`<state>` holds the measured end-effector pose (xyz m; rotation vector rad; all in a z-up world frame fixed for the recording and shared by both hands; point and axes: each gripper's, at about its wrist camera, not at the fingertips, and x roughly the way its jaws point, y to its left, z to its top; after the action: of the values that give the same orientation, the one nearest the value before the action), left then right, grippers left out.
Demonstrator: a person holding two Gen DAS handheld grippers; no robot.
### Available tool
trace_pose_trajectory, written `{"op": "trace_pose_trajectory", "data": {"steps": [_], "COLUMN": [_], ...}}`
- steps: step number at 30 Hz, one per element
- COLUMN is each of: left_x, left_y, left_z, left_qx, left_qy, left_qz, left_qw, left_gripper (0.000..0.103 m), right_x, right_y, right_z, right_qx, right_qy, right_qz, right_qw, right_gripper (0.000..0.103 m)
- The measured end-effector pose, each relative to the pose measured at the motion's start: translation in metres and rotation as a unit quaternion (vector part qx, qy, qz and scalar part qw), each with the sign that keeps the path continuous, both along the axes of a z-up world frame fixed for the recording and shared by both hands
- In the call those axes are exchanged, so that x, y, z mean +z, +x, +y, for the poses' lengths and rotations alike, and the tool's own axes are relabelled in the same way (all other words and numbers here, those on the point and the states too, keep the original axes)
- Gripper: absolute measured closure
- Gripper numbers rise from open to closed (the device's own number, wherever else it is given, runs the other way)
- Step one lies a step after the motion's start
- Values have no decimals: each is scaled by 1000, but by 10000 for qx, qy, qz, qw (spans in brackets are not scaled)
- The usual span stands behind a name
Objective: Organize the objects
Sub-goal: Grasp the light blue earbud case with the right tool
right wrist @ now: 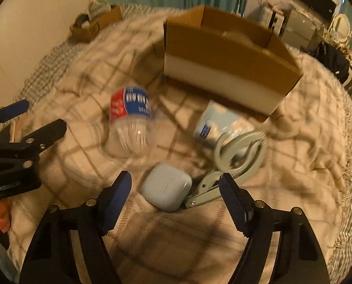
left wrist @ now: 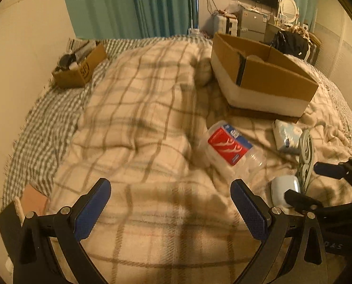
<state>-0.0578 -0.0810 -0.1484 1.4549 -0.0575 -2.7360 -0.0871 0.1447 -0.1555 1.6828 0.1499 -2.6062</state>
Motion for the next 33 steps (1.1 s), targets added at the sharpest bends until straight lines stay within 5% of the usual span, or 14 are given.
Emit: {"op": "trace_pose_trajectory", "data": {"steps": [11, 14, 17, 23, 33], "left_x": [-16, -17, -18, -16, 5], "left_y": [-3, -3, -4, -3, -13], "left_z": [-6, -9, -10, -8, 9], "left_qx": [55, 128, 167, 195, 82], "left_qy": [252, 302, 307, 197, 146], "left_qz": [-255, -300, -325, -306, -232], "left_qw": [9993, 9990, 9989, 9991, 9996], "left_gripper": [0, 0, 0, 0, 0], "right_x": [-35, -34, -36, -44, 25], "right_y": [-8, -1, 0, -4, 31], "right_z": [-15, -22, -25, -8, 24], "right_qx": [140, 337, 454, 286, -71], "right_qy": [524, 603, 525, -40, -409], "right_qz": [-540, -481, -541, -743, 352], "right_qw": [9971, 9965, 9961, 9968, 9985], "right_gripper": [27, 35, 45, 45, 48]}}
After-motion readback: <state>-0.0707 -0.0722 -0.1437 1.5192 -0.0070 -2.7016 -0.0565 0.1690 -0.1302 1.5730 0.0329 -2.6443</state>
